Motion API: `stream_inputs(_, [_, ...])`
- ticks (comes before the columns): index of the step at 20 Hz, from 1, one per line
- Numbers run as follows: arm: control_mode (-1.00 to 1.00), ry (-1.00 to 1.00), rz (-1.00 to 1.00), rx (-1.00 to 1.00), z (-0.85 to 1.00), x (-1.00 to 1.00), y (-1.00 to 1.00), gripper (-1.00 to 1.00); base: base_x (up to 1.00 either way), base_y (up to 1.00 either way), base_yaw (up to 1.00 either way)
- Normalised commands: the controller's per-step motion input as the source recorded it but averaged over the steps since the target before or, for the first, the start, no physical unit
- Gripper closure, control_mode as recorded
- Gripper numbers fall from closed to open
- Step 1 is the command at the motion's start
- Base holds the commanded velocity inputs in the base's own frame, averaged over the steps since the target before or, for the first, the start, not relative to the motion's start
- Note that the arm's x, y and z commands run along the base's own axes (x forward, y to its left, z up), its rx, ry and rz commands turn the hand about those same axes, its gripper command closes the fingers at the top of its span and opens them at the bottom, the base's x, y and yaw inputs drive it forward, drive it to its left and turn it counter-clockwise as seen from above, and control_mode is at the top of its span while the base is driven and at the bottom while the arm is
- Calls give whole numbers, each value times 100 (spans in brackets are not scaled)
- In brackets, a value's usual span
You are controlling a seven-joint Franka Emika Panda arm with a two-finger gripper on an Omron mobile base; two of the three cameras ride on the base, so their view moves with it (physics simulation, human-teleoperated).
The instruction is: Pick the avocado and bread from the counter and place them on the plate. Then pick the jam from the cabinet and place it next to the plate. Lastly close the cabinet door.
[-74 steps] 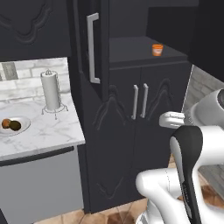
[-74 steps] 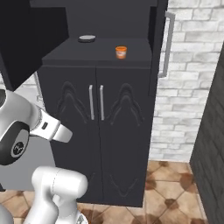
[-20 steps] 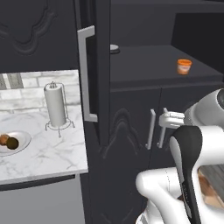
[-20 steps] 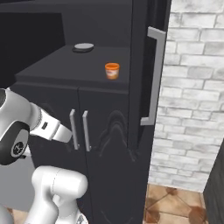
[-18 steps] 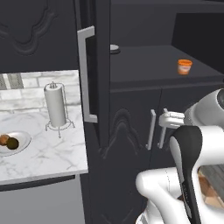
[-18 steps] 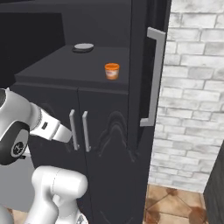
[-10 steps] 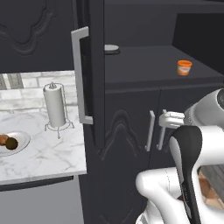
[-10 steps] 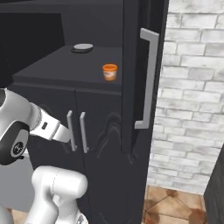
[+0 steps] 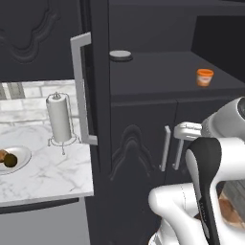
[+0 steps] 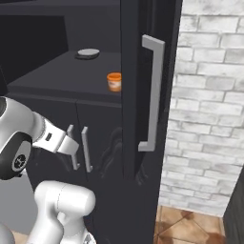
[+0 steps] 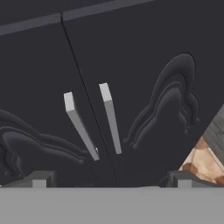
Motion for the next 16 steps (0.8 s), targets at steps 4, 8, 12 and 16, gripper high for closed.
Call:
stream_inputs(4, [100,0,0,0,0,0,0,-100,31,-22,3])
stream_inputs(8, [100,0,0,0,0,0,0,-100,30,-22,2])
stream_inputs(12, [100,0,0,0,0,0,0,-100,29,-21,2])
stream_inputs(16, [100,0,0,0,0,0,0,-100,26,-20,2])
